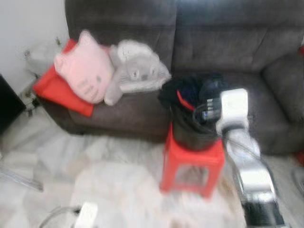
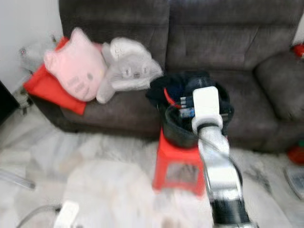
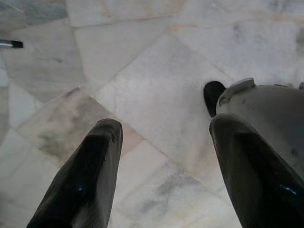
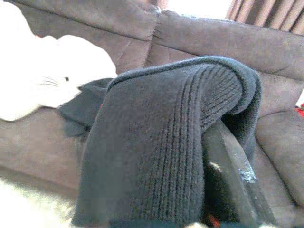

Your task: Hang hanger

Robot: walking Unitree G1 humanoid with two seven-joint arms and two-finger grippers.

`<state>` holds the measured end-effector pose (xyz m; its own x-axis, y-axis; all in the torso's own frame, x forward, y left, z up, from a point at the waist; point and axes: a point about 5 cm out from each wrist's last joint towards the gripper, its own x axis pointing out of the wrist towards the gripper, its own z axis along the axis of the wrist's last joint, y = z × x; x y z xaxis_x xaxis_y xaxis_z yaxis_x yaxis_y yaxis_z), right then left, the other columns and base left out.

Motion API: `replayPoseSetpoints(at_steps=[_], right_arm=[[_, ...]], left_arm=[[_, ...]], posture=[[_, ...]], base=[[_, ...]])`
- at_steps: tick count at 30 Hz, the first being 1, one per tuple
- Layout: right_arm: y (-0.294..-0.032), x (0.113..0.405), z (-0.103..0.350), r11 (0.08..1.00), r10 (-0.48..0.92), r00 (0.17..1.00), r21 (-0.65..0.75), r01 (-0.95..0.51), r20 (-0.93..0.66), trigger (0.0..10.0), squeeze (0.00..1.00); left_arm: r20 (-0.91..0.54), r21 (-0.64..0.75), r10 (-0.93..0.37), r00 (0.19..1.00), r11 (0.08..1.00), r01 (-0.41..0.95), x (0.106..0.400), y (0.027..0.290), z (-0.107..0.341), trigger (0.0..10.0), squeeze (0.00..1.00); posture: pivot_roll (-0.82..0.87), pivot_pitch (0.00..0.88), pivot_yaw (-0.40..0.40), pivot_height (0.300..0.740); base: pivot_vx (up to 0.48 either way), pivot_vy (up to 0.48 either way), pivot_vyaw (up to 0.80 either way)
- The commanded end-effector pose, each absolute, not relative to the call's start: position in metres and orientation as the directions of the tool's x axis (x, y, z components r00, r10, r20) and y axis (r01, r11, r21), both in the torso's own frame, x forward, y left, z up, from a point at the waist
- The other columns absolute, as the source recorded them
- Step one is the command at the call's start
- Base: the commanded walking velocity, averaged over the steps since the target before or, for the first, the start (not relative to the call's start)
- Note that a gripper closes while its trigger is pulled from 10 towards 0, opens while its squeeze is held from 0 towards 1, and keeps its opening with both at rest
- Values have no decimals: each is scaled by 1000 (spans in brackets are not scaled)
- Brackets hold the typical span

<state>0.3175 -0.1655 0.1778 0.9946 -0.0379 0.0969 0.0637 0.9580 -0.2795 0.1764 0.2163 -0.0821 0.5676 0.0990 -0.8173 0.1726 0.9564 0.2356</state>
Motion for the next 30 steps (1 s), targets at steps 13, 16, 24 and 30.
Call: replayPoseSetpoints(at_steps=[13,16,24,30], right_arm=[[-164,318,190,947,-21,985,-314,75,171,10000,0],[-162,318,196,940,-8,980,-332,75,200,10000,0],[-151,317,214,926,68,958,-374,42,278,10000,0],[-134,314,227,919,188,926,-392,-48,328,10000,0]], left_arm=[[-815,237,111,568,959,153,176,220,-81,10000,0],[-815,238,112,569,959,151,177,220,-81,10000,0],[-813,242,117,571,959,149,178,222,-80,10000,0],[-810,242,113,576,958,152,180,222,-79,10000,0]], posture=[[-180,0,22,727],[-181,0,25,727],[-184,0,28,727],[-190,0,32,727]], base=[[-321,0,0],[-333,0,0],[-334,0,0],[-272,0,0]])
